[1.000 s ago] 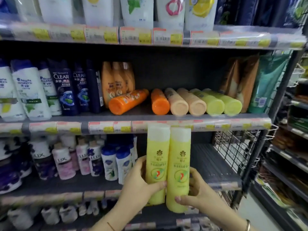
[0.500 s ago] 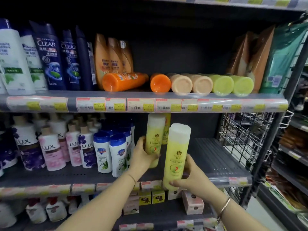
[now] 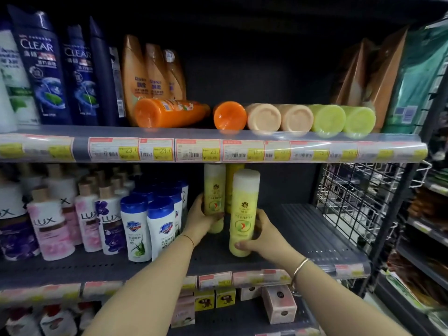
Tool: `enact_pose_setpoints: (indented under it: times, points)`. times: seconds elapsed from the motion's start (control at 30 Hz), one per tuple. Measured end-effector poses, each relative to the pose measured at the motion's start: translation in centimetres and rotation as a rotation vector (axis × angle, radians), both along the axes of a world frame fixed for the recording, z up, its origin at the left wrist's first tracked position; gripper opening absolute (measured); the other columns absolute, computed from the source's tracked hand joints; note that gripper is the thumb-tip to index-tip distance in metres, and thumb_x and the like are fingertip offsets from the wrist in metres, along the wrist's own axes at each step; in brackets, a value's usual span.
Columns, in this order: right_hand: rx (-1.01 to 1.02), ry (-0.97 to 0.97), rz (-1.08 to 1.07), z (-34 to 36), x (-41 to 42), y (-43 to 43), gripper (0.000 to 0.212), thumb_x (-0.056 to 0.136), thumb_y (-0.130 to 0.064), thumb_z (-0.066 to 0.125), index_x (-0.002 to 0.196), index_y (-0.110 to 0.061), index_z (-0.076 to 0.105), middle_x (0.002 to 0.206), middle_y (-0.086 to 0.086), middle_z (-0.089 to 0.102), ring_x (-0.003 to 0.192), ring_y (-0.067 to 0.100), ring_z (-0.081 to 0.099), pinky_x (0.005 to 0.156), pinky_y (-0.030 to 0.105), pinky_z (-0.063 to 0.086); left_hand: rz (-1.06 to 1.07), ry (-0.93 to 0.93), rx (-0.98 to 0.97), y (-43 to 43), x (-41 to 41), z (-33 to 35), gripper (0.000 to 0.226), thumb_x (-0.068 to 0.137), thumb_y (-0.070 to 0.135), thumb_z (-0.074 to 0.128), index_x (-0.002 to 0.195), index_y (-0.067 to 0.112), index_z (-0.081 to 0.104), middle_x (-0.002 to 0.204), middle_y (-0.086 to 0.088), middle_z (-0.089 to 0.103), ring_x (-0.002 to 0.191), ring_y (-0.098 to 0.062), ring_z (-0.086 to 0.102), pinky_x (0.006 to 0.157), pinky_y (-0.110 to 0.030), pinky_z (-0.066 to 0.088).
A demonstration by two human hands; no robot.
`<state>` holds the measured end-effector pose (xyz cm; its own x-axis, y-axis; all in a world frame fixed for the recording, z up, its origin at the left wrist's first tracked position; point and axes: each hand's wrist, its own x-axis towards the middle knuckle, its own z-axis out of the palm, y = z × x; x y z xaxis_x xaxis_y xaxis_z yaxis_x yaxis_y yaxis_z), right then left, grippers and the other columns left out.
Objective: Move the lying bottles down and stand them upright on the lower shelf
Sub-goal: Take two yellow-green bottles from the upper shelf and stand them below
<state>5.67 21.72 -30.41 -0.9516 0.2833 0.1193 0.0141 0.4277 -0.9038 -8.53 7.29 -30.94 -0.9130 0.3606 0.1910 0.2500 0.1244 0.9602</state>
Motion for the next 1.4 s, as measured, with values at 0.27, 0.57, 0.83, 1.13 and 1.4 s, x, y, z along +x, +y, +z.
enact_pose_setpoints:
  times: [0.27,0.57,0.83,1.13,1.4]
  points:
    - [-0.025,0.008,0.006,-1.1,-3.8,-0.7,0.088,0.06,-0.012,0.088,0.131,-0.027,0.038,0.12,-0.005,0.064,0.112,0.012,0.061,0.097,0.036,0.052,-0.014,-0.003,0.073,0.2,-0.4,0.0,0.076,0.076,0.011,0.078,0.14,0.025,0.04,0.117,0.006,0.058,0.112,-0.013,0.055,0.091,-0.03,0.045]
    - [-0.044,0.016,0.047,-1.7,-6.2,-1.9,0.092,0.061,-0.012,0.087,0.134,-0.03,0.034,0.122,-0.002,0.063,0.114,0.014,0.06,0.098,0.036,0.052,0.077,-0.018,0.115,0.2,-0.9,-1.1,0.063,0.081,0.003,0.069,0.138,0.013,0.044,0.122,-0.004,0.06,0.111,-0.016,0.057,0.091,-0.029,0.046]
    - [-0.122,-0.047,0.123,-1.8,-6.4,-1.7,0.087,0.065,-0.005,0.085,0.134,-0.022,0.035,0.126,0.001,0.062,0.117,0.014,0.059,0.1,0.035,0.05,0.099,0.022,0.108,0.0,-1.3,-1.5,0.055,0.081,0.011,0.069,0.133,0.018,0.051,0.124,-0.004,0.063,0.114,-0.019,0.06,0.101,-0.042,0.049]
    - [-0.15,-0.057,0.19,-2.0,-6.5,-1.8,0.081,0.07,0.002,0.08,0.133,-0.025,0.036,0.126,-0.003,0.06,0.118,0.011,0.057,0.102,0.033,0.049,0.073,-0.026,0.097,-0.2,-1.7,-1.9,0.052,0.085,0.021,0.068,0.134,0.024,0.05,0.127,-0.002,0.063,0.116,-0.018,0.06,0.101,-0.046,0.049]
    - [-0.163,-0.016,0.199,-2.7,-6.8,-2.0,0.079,0.067,-0.003,0.082,0.126,-0.036,0.041,0.129,-0.003,0.061,0.121,0.01,0.057,0.105,0.038,0.047,0.042,-0.089,0.083,-0.5,-1.2,-1.2,0.05,0.088,0.025,0.064,0.135,0.027,0.049,0.126,-0.002,0.063,0.115,-0.021,0.06,0.099,-0.047,0.05]
